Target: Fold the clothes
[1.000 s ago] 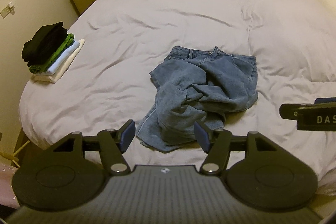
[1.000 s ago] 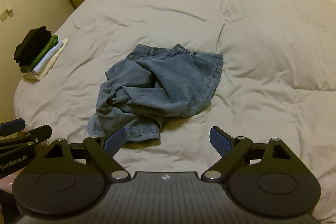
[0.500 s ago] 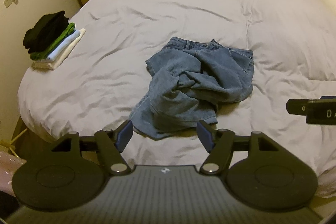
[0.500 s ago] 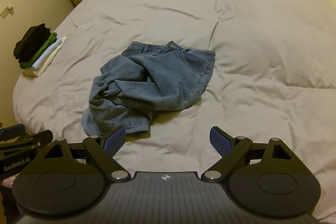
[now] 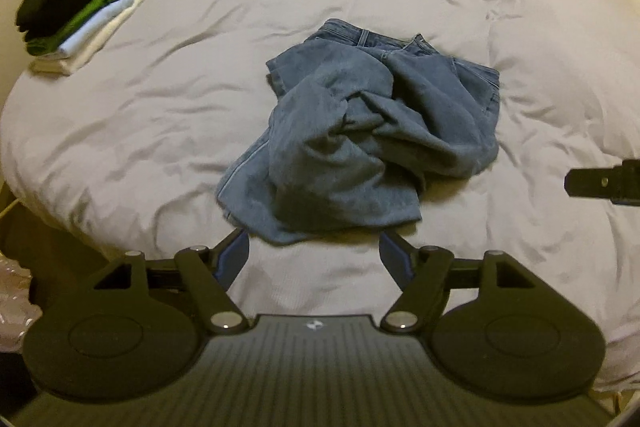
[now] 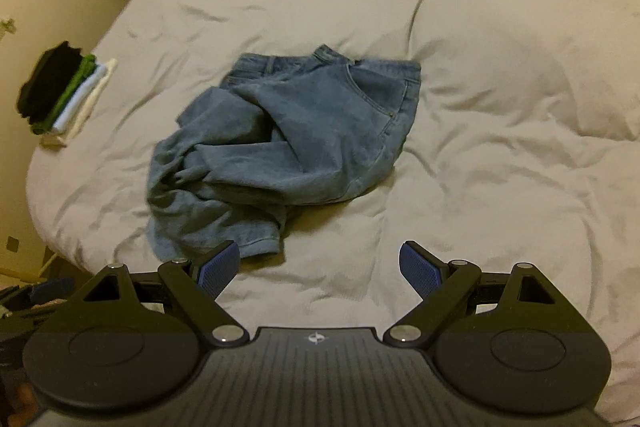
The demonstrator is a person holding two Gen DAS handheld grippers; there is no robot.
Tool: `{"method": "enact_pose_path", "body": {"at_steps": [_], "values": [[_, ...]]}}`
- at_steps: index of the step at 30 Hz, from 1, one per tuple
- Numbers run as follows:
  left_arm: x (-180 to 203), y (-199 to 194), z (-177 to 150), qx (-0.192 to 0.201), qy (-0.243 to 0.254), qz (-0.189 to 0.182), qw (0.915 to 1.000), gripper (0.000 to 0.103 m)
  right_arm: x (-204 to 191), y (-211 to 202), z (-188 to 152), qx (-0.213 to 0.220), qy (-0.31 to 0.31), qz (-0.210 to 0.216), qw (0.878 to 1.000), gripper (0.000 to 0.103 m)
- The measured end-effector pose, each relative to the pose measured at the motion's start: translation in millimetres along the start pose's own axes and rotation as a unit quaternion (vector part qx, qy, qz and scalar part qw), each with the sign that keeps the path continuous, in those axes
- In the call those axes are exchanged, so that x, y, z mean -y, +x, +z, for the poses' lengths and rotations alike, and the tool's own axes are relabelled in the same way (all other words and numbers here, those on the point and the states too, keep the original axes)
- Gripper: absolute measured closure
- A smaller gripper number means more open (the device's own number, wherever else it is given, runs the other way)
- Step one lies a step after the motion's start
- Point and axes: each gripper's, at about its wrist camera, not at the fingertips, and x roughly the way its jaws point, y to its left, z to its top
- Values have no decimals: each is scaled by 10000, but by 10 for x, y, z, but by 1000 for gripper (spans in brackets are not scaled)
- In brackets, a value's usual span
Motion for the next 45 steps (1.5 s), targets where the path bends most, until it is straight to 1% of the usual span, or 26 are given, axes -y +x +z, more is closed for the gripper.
{"method": "enact_pose_path", "body": {"at_steps": [4, 8, 13, 15, 18, 23, 24, 25, 27, 31, 33, 35, 38, 41, 42, 43, 44, 45], "values": [[-59, 343, 226, -137, 122, -31, 9998, 32, 2, 277, 217, -120, 234, -109, 9996, 14], [-177, 635, 385, -250, 31, -190, 9995, 30, 77, 510, 374, -221, 541, -182, 9981, 14], [-194, 921, 426, -395, -97, -250, 9989, 30, 259, 829, 463, -428, 800, -331, 9953, 14], [-174, 987, 416, -409, -161, -314, 9985, 29, 324, 937, 501, -498, 809, -335, 9949, 14], [-119, 1090, 398, -413, -374, -306, 9980, 29, 418, 1126, 581, -616, 770, -293, 9947, 14], [18, 1246, 325, -375, -888, -98, 9953, 27, 636, 1415, 742, -862, 662, -119, 9940, 14], [42, 1270, 310, -354, -992, -33, 9944, 26, 681, 1455, 775, -884, 620, -89, 9941, 14], [67, 1296, 296, -329, -1098, 33, 9934, 22, 731, 1496, 811, -902, 580, -58, 9942, 14], [107, 1339, 282, -197, -1336, 165, 9907, 20, 846, 1584, 894, -925, 535, 7, 9943, 14], [141, 1430, 292, 44, -1827, 399, 9823, 19, 1077, 1786, 1112, -872, 621, 191, 9941, 14], [159, 1480, 292, 124, -1932, 581, 9794, 18, 1188, 1900, 1216, -796, 770, 316, 9933, 14], [169, 1520, 276, 183, -2009, 670, 9771, 19, 1289, 2038, 1314, -739, 936, 440, 9919, 14], [186, 1518, 257, 251, -1985, 746, 9769, 19, 1404, 2305, 1391, -777, 1152, 548, 9888, 14], [174, 1494, 199, 233, -2058, 706, 9758, 19, 1467, 2563, 1382, -853, 1301, 605, 9860, 19], [160, 1500, 185, 198, -2101, 673, 9752, 19, 1473, 2615, 1374, -824, 1321, 626, 9858, 24], [158, 1509, 198, 190, -2050, 672, 9763, 24, 1479, 2666, 1366, -796, 1340, 646, 9857, 30], [157, 1518, 211, 183, -2000, 670, 9773, 26, 1482, 2704, 1361, -762, 1362, 677, 9854, 33], [155, 1527, 223, 175, -1949, 669, 9784, 34, 1481, 2709, 1363, -711, 1388, 730, 9851, 43]]}}
